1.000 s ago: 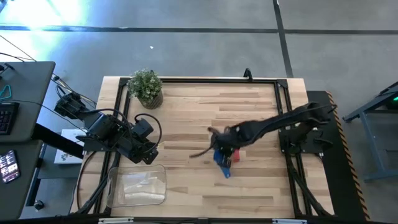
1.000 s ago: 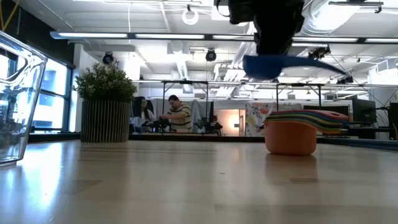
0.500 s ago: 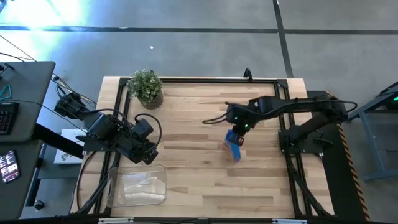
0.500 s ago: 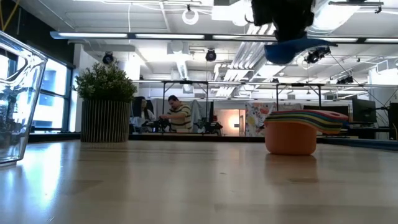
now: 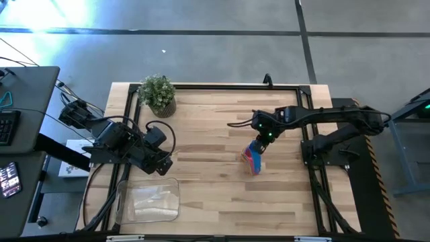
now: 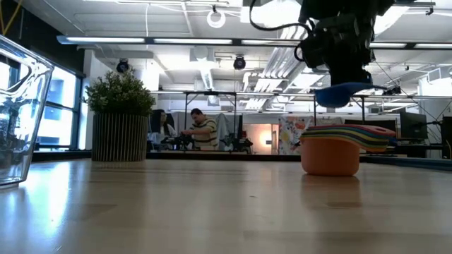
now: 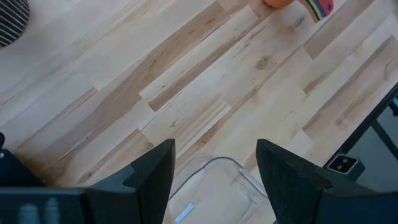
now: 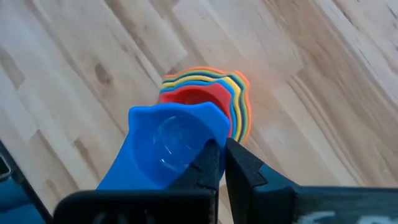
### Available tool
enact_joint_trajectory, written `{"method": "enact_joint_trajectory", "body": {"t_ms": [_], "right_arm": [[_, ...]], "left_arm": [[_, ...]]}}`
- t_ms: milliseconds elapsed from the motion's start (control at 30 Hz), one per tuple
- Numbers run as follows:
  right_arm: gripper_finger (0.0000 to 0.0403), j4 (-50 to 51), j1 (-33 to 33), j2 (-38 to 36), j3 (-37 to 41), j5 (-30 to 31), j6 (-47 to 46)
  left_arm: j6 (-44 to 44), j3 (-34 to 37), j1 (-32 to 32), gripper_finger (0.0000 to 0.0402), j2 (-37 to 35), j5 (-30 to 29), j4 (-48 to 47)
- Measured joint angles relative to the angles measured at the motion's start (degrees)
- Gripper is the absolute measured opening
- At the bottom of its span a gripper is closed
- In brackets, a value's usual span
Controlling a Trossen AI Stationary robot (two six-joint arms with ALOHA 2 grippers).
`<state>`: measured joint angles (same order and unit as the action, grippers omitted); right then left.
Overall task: Nest measuring cups in basket
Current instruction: Stack the blue measuring cup on top of the red measuring cup
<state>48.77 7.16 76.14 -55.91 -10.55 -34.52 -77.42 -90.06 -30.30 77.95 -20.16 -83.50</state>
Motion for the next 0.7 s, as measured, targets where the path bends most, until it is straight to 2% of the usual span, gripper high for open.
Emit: {"method": "enact_joint_trajectory", "body": {"t_ms": [300, 700], "right_arm": [[0.0, -4.51, -0.04, 0.14, 2.98, 0.3, -0.11], [0.0, -7.55, -1.74, 6.28, 3.53, -2.47, 1.56]], "left_arm": [[0.22, 0.0, 2.05, 0.0216, 0.0, 0.0, -0.01], [1.17, 0.0, 5.03, 0.0216, -0.01, 0.0, 0.42]]}}
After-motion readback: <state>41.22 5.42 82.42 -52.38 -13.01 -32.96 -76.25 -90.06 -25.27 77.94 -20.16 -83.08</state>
